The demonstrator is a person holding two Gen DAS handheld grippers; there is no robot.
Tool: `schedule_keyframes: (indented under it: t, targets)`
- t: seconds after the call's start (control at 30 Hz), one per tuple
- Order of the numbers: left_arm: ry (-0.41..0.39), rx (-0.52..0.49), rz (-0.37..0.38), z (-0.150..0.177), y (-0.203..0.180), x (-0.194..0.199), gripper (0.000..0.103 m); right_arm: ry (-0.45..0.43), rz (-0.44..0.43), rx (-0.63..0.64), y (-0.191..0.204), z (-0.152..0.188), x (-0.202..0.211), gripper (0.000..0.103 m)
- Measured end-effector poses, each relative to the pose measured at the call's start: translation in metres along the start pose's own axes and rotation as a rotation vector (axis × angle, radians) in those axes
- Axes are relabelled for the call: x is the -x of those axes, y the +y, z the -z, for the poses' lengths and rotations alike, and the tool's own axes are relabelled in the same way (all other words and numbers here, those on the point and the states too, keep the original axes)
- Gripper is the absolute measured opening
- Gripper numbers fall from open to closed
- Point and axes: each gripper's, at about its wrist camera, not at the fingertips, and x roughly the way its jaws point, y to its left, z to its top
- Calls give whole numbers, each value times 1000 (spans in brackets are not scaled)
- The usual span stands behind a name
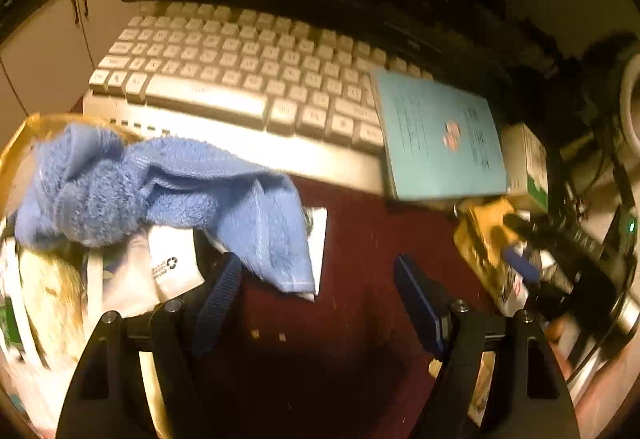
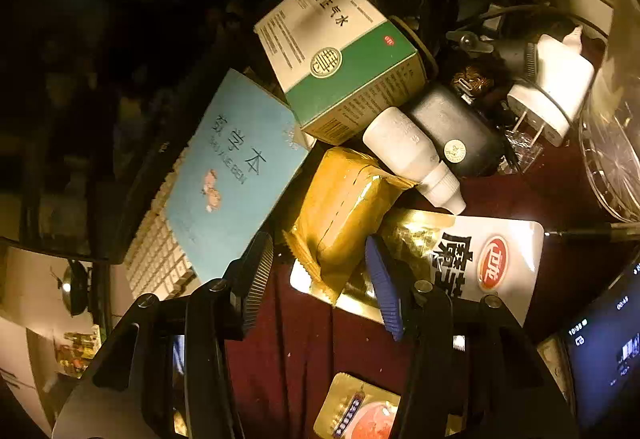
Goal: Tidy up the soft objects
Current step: 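Move the left gripper to a green sachet while the right approaches the yellow packet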
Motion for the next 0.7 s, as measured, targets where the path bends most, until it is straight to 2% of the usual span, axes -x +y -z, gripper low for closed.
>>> schedule_keyframes:
  t: [0.1, 0.17, 0.3, 0.4, 0.43, 0.5, 0.57, 0.63, 0.7]
  targets:
    - [18, 6, -35, -11, 3, -11, 79, -9, 4, -8, -2, 1, -4, 47]
    - [13, 8, -12, -16, 2, -18, 79, -10, 16, 1, 0, 2, -5, 40]
    - [-82, 39, -2, -21, 3, -15, 79, -16, 19, 11, 2, 3, -5, 35]
    - [-147, 12, -55, -22, 2, -13, 79, -17, 15, 14, 3, 8, -9, 35]
    - [-141, 12, -62, -24, 2, -15, 79, -14, 12, 16, 4, 8, -9, 34]
    - [-45, 11, -58, -22, 2, -20, 79, -11, 11, 21, 6, 11, -14, 34]
    - [-34, -6, -26, -13, -2, -12, 79, -10, 8, 20, 7, 13, -15, 34]
    - [-23, -36, -45, 0, -11, -2, 79, -7, 3, 14, 6, 14, -15, 34]
    - [-3, -54, -28, 12, -17, 1, 79, -5, 1, 16, 7, 13, -15, 34]
